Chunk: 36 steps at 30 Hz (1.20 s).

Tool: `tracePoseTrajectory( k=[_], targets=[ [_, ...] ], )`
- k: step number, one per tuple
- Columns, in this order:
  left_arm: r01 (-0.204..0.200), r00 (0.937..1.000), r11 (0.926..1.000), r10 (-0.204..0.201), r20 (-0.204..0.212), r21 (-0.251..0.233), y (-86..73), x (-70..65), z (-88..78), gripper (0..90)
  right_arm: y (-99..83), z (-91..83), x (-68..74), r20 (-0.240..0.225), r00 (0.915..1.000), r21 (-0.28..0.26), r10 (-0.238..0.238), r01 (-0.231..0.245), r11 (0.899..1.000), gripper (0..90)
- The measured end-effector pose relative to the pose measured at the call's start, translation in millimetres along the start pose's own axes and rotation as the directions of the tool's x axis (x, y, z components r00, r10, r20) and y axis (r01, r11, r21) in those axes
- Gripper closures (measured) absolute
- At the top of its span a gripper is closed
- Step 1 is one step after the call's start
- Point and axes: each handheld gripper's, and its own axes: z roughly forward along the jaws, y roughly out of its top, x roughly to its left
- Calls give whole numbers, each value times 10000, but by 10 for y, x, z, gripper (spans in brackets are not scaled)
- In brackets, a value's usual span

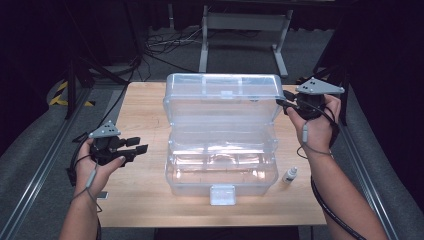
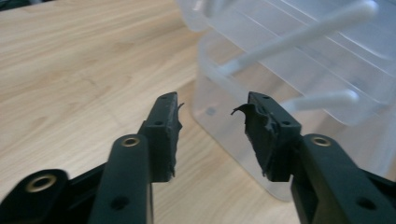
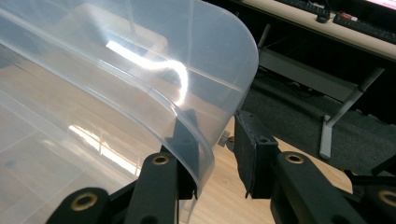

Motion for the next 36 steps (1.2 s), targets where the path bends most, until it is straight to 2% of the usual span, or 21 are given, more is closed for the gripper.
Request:
tracePoseTrajectory(
  k=[2, 3, 4, 5, 6, 7, 9, 13, 14, 16, 18, 20, 22, 24, 26, 29, 30, 33, 36],
  targets=[
    [-82, 9999, 9999, 81, 66, 108, -26, -30, 13, 587, 9, 8, -4, 1, 10000, 40, 12, -12, 10000, 706],
    [-118, 9997, 9998, 115, 218, 132, -43, -49, 20, 607, 17, 15, -9, 0, 10000, 83, 50, -50, 10000, 707],
    [-148, 9980, 9999, 143, 623, 65, -66, -90, 32, 650, 27, 27, -22, -29, 9999, 122, 119, -118, 9999, 708],
    [-148, 9980, 9999, 143, 623, 65, -66, -90, 32, 675, 31, 36, -31, -51, 9999, 142, 160, -159, 9998, 709],
    [-312, 9922, 9995, 313, 1210, -24, -81, -154, 34, 699, 38, 45, -40, -71, 9997, 174, 225, -224, 9996, 710],
    [-312, 9922, 9995, 313, 1210, -24, -81, -154, 34, 725, 38, 45, -40, -71, 9997, 174, 225, -224, 9996, 710],
    [-432, 9858, 9990, 442, 1620, -93, -99, -229, 42, 743, 50, 62, -55, -113, 9995, 225, 280, -277, 9994, 710],
    [-928, 9692, 9957, 905, 2290, -10, -132, -373, 101, 800, 76, 93, -82, -187, 9990, 349, 406, -400, 9986, 712],
    [-1049, 9626, 9945, 1010, 2515, 22, -140, -406, 130, 804, 81, 102, -90, -186, 9988, 378, 448, -441, 9983, 712],
    [-1207, 9455, 9925, 1097, 3066, 172, -157, -433, 184, 802, 91, 122, -106, -222, 9984, 419, 529, -519, 9978, 713],
    [-1236, 9420, 9919, 1081, 3179, 289, -175, -447, 228, 803, 98, 137, -118, -254, 9979, 444, 597, -585, 9973, 713],
    [-1275, 9358, 9912, 1084, 3354, 352, -187, -463, 260, 802, 104, 148, -131, -292, 9974, 475, 659, -645, 9968, 714],
    [-1341, 9268, 9905, 1141, 3577, 317, -184, -487, 282, 800, 111, 165, -147, -341, 9966, 512, 749, -731, 9960, 715],
    [-1479, 9208, 9884, 1250, 3695, 344, -177, -509, 314, 795, 117, 181, -156, -377, 9959, 524, 817, -797, 9954, 716],
    [-1553, 9257, 9868, 1292, 3555, 458, -178, -529, 350, 793, 125, 203, -172, -400, 9952, 548, 897, -874, 9947, 717],
    [-1644, 9245, 9851, 1359, 3562, 507, -174, -546, 380, 801, 127, 233, -190, -406, 9938, 506, 1035, -1014, 9936, 718],
    [-1643, 9215, 9850, 1339, 3646, 535, -175, -544, 396, 807, 126, 240, -194, -404, 9935, 493, 1061, -1040, 9933, 719],
    [-1557, 9203, 9865, 1264, 3703, 501, -182, -534, 420, 825, 125, 258, -203, -407, 9929, 453, 1115, -1096, 9929, 720],
    [-1632, 9219, 9852, 1332, 3637, 527, -178, -539, 423, 842, 129, 274, -208, -367, 9926, 417, 1155, -1140, 9926, 723]
  ],
)
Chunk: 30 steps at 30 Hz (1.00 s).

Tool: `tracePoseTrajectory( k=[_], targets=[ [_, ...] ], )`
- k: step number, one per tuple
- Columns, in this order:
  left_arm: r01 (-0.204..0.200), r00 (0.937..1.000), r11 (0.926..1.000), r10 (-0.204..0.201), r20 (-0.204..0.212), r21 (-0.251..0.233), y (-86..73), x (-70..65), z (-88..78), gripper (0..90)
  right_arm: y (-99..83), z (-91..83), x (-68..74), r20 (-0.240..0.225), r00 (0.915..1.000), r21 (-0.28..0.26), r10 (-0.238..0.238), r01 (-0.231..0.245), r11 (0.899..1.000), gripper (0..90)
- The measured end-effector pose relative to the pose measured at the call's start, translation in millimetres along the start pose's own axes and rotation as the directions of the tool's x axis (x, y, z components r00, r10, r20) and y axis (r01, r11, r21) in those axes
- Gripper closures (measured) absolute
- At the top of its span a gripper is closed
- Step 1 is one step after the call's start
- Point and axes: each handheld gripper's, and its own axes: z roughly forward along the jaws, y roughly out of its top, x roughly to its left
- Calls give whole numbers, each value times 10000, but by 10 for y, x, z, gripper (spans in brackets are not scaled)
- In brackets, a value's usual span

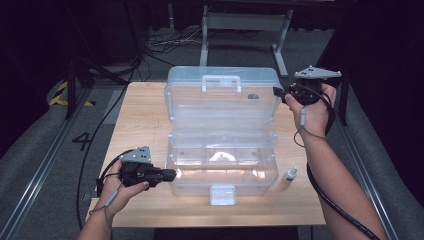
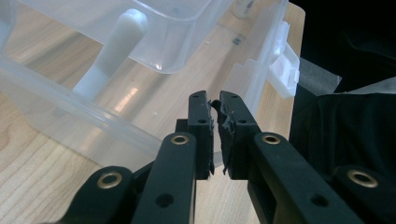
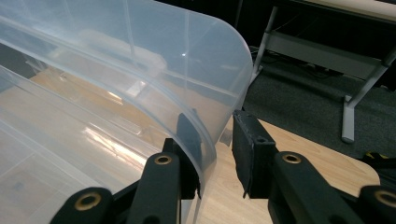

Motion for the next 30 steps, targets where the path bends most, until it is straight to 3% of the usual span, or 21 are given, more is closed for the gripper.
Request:
tracePoseTrajectory(
  k=[6, 11, 16, 30],
  targets=[
    [-58, 9999, 10000, 59, -107, 60, 7, -9, 13, 849, -8, 18, 12, 215, 9997, -230, -101, 106, 9997, 733],
    [-174, 9997, 9998, 176, -184, 121, 10, -18, 11, 845, 2, 53, 49, 759, 9959, -332, -487, 514, 9981, 755],
    [-196, 9996, 9997, 199, -205, 131, 13, -21, 14, 844, -7, 99, 8, 642, 9979, -539, -78, 113, 9985, 755],
    [-262, 9981, 9994, 274, -553, 217, 24, -69, 30, 828, 28, 222, -74, 466, 9986, -513, 247, -223, 9984, 758]
  ],
)
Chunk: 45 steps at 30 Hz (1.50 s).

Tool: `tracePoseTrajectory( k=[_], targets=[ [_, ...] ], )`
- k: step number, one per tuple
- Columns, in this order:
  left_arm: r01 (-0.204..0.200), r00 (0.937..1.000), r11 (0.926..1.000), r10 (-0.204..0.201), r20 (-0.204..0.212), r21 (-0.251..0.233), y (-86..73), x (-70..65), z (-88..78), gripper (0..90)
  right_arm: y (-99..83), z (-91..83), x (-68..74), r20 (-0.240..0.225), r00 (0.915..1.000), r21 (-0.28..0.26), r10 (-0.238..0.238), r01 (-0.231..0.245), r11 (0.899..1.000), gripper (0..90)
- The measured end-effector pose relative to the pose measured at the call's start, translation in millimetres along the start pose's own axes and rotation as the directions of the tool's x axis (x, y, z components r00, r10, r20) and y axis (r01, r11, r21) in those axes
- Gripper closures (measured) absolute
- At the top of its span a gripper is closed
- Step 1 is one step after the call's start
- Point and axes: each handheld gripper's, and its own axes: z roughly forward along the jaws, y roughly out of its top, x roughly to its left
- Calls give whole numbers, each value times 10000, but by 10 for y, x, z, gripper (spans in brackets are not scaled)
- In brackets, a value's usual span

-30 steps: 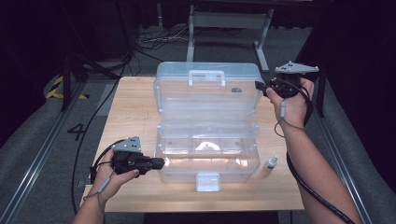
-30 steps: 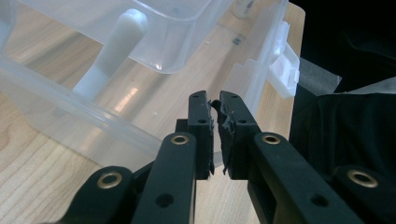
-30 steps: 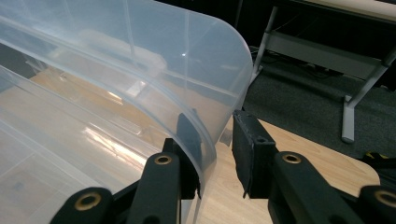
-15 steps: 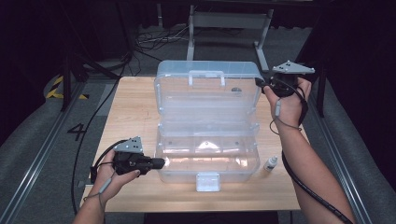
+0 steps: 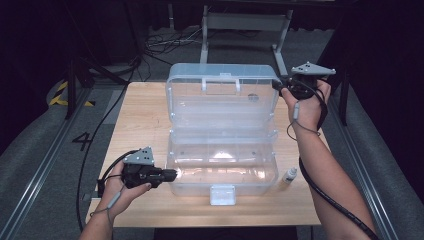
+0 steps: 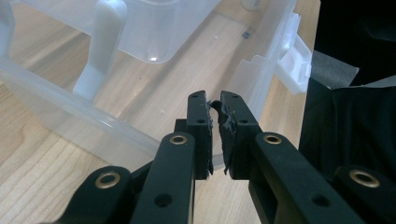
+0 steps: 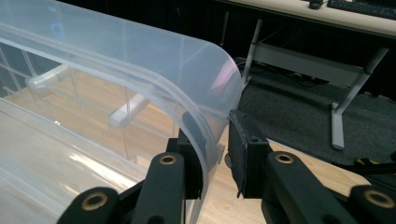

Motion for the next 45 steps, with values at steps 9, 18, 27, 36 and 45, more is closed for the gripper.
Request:
tracePoseTrajectory(
  k=[9, 18, 27, 36, 45],
  targets=[
    [-26, 9996, 10000, 26, -279, 1, -1, -30, 3, 830, 44, 126, -68, -126, 9999, 274, 64, -61, 9996, 765],
    [-95, 9990, 9999, 97, -442, 64, 6, -48, 6, 829, 67, 259, -133, -216, 9994, 462, 271, -260, 9986, 772],
    [-122, 9989, 9999, 126, -450, 89, 7, -51, 6, 828, 77, 434, -245, -429, 9963, 679, 741, -711, 9952, 813],
    [-164, 9991, 9998, 168, -377, 105, 11, -43, 6, 828, 87, 585, -285, -297, 9956, 933, 888, -857, 9919, 826],
    [-181, 9989, 9997, 187, -421, 140, 14, -46, 5, 826, 91, 687, -311, -256, 9952, 1202, 941, -903, 9886, 831]
  ],
)
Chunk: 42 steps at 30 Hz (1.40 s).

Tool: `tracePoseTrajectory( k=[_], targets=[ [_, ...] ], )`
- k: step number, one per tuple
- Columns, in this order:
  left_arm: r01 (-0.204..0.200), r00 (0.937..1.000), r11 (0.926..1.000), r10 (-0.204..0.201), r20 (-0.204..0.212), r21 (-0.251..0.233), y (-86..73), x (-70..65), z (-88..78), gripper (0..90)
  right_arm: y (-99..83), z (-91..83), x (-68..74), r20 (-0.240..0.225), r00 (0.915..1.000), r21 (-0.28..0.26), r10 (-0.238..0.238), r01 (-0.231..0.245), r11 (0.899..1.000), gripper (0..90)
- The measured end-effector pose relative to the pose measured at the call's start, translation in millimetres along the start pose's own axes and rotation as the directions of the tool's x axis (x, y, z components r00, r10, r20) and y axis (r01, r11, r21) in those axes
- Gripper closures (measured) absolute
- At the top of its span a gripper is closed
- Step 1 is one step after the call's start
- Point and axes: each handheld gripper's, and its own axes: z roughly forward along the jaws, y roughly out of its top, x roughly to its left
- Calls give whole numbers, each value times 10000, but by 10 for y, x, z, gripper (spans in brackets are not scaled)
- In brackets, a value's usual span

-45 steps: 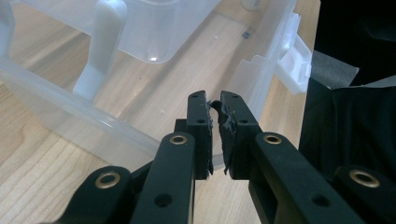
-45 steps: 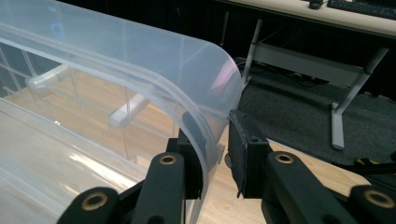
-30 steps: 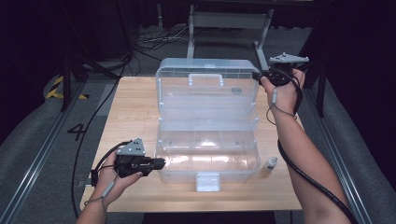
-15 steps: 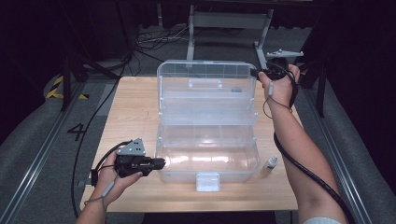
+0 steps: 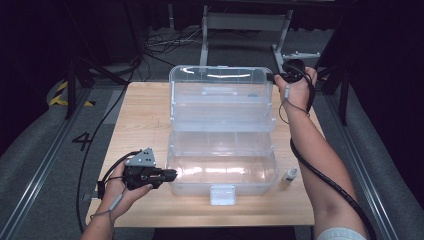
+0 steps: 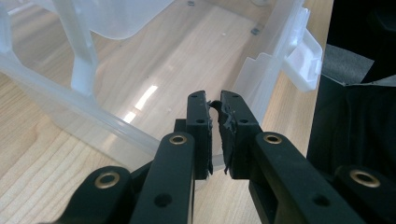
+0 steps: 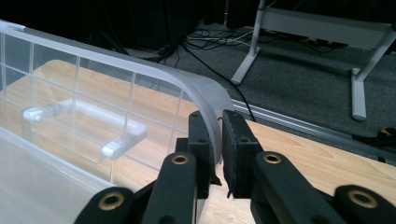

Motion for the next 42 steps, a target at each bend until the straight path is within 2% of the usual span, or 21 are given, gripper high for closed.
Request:
tracePoseTrajectory(
  k=[31, 42],
  targets=[
    [-96, 9999, 9998, 95, 76, 147, 24, 19, 20, 810, -32, 353, -131, -119, 9985, 791, 528, -517, 9955, 848],
    [-76, 9999, 9998, 75, 84, 169, 27, 22, 20, 808, -78, 434, -184, -292, 9966, 878, 765, -736, 9934, 845]
  ],
)
